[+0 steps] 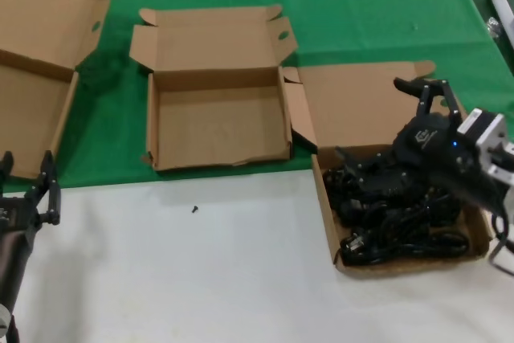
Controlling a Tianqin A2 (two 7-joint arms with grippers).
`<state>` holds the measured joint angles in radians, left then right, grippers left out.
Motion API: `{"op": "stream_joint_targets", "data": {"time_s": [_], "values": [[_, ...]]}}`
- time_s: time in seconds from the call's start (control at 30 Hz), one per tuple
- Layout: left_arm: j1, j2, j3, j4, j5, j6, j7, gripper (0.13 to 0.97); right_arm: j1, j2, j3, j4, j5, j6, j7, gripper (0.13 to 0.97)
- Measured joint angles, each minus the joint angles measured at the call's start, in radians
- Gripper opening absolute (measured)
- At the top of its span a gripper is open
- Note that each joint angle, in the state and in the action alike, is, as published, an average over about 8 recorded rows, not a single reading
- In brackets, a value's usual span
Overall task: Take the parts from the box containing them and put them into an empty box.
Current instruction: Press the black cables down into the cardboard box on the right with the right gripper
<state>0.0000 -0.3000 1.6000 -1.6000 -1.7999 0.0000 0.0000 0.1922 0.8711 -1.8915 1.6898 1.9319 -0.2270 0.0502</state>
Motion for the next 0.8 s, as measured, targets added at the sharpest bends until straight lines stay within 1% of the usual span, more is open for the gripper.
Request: {"op": "stream_joint_targets", "data": {"time_s": [0.03, 0.17, 0.37, 0.43, 0.47, 0.63, 0.73, 0.8], "values": [[0.000, 0.000, 0.000, 0.000, 0.000, 0.000, 0.000, 0.413, 0.014, 0.017, 0.001, -0.002, 0.000, -0.038, -0.003, 0.966], [0.000, 0.000, 0.000, 0.000, 0.000, 0.000, 0.000, 0.413, 0.088, 0.080, -0.009, -0.028, 0.008, -0.204, -0.057, 0.966], [0.000, 0.000, 0.000, 0.000, 0.000, 0.000, 0.000, 0.292, 0.257, 0.140, -0.067, -0.121, -0.003, -0.473, -0.208, 0.966], [0.000, 0.000, 0.000, 0.000, 0.000, 0.000, 0.000, 0.252, 0.314, 0.143, -0.085, -0.161, -0.022, -0.562, -0.265, 0.966], [0.000, 0.000, 0.000, 0.000, 0.000, 0.000, 0.000, 0.252, 0.342, 0.142, -0.092, -0.182, -0.035, -0.606, -0.295, 0.966], [0.000, 0.000, 0.000, 0.000, 0.000, 0.000, 0.000, 0.196, 0.460, 0.125, -0.129, -0.281, -0.114, -0.804, -0.453, 0.966], [0.000, 0.000, 0.000, 0.000, 0.000, 0.000, 0.000, 0.162, 0.518, 0.112, -0.152, -0.334, -0.173, -0.896, -0.546, 0.966], [0.000, 0.000, 0.000, 0.000, 0.000, 0.000, 0.000, 0.162, 0.552, 0.101, -0.165, -0.367, -0.212, -0.942, -0.602, 0.966]]}}
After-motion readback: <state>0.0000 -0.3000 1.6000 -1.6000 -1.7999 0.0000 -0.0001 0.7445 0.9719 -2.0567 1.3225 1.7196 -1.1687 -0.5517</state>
